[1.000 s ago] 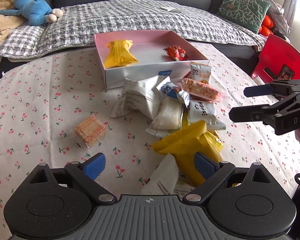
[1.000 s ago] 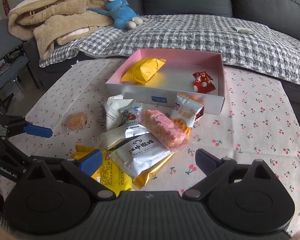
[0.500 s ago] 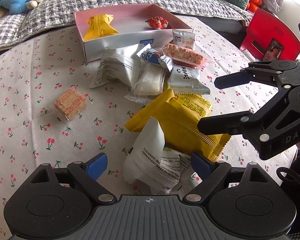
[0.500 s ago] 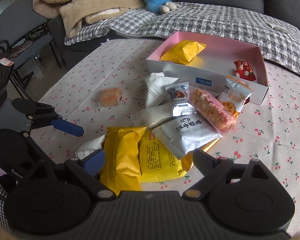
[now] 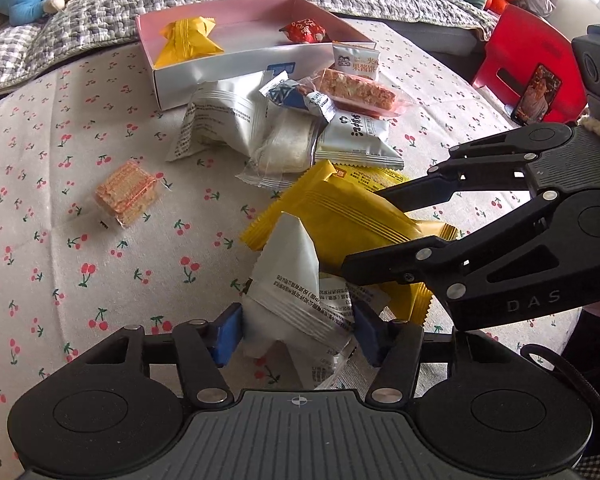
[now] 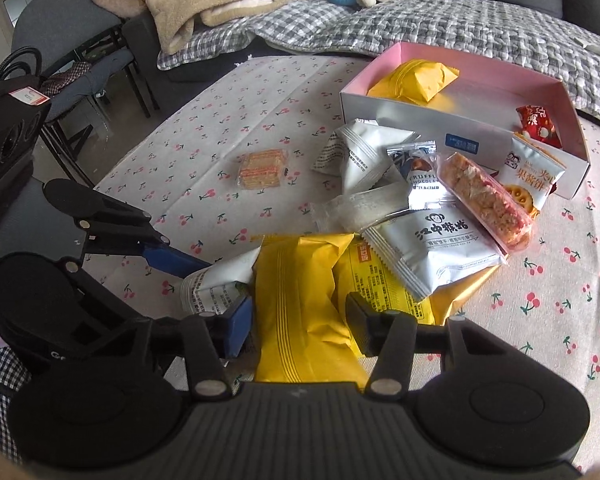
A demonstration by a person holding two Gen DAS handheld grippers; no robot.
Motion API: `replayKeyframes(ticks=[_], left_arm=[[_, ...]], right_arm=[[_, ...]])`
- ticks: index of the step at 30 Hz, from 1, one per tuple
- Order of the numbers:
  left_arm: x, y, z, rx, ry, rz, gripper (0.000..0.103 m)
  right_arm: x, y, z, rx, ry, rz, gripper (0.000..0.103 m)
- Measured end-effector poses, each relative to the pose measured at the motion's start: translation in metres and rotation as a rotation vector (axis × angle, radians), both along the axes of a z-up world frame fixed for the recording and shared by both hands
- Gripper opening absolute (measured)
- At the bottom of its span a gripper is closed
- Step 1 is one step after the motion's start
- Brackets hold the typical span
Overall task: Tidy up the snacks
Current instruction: 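Grasp the white printed packet with the left tool while the right tool grasps a yellow cake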
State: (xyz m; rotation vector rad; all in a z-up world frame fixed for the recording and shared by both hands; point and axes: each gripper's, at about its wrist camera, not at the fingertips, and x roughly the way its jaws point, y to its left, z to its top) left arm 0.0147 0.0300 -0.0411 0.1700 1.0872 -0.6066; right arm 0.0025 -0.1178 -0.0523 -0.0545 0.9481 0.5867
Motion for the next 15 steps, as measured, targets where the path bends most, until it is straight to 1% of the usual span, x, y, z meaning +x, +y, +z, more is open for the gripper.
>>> replayKeyframes(ticks=[1, 3, 5, 10, 15], left_arm=[[0.0, 0.0, 0.0, -0.002, 0.002, 0.001, 0.056], [0.0, 0.0, 0.0, -0.003, 0.002, 0.004, 0.055], [-0.001, 0.0, 0.0, -0.001, -0.003, 0.007, 0.053], [-0.002, -0.002, 0.003, 0.016, -0.025, 0.008, 0.05], [0.001, 0.0, 0.007, 0.008, -0.04, 0.02, 0.049]], right_arm=[[-0.001, 0.001, 0.0, -0.003, -0.003, 0.001, 0.046], [-0.002, 0.002, 0.001, -0.02, -0.014, 0.006, 0.039], [-0.004, 0.003, 0.002, -0.027, -0.018, 0.012, 0.036], [-0.003, -0.001, 0.006, -0.015, -0.01, -0.004, 0.033], [-0.002, -0.009, 0.012, 0.005, -0.019, -0.027, 0.032]])
